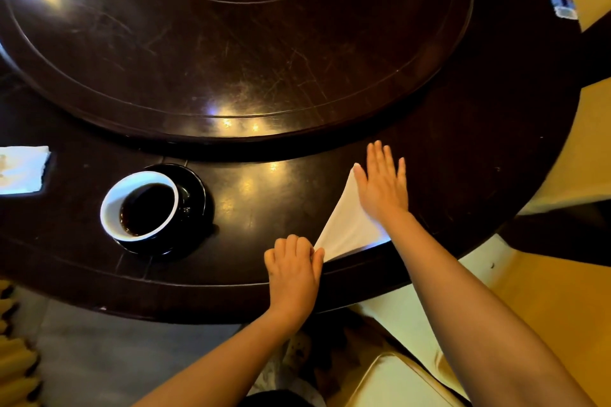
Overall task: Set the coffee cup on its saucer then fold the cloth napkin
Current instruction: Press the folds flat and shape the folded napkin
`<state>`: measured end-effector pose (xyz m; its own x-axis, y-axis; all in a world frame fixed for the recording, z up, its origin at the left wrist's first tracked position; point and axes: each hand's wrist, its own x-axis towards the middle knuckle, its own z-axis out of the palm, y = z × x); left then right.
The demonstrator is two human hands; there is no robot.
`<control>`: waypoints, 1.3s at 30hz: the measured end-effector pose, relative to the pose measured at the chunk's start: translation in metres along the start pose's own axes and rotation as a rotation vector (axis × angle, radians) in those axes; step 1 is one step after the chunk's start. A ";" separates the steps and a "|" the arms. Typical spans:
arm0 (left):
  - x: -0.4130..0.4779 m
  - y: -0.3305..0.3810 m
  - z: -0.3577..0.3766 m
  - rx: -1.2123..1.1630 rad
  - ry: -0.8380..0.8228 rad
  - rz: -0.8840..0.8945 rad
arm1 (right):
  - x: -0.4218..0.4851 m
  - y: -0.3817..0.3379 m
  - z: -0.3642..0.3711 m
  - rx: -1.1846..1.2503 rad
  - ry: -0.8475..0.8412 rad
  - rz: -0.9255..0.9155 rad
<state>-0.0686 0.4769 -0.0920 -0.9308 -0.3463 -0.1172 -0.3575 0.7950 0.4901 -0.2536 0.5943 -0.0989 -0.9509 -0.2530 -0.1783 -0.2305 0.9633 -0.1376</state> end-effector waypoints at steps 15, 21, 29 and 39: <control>-0.001 0.003 -0.002 0.037 0.080 0.032 | -0.100 -0.011 0.012 -0.101 0.026 -0.393; 0.000 0.001 -0.001 0.041 0.032 0.025 | -0.075 0.023 0.009 0.011 -0.029 -0.173; -0.001 0.007 -0.006 0.170 0.075 0.268 | -0.072 0.016 -0.008 0.130 0.063 -0.018; 0.009 0.025 -0.003 0.294 -0.041 0.553 | -0.064 0.003 -0.045 1.089 -0.290 0.421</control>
<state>-0.0854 0.4922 -0.0783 -0.9842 0.1699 0.0503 0.1770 0.9568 0.2307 -0.2031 0.6171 -0.0438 -0.7955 -0.0826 -0.6003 0.5152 0.4293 -0.7418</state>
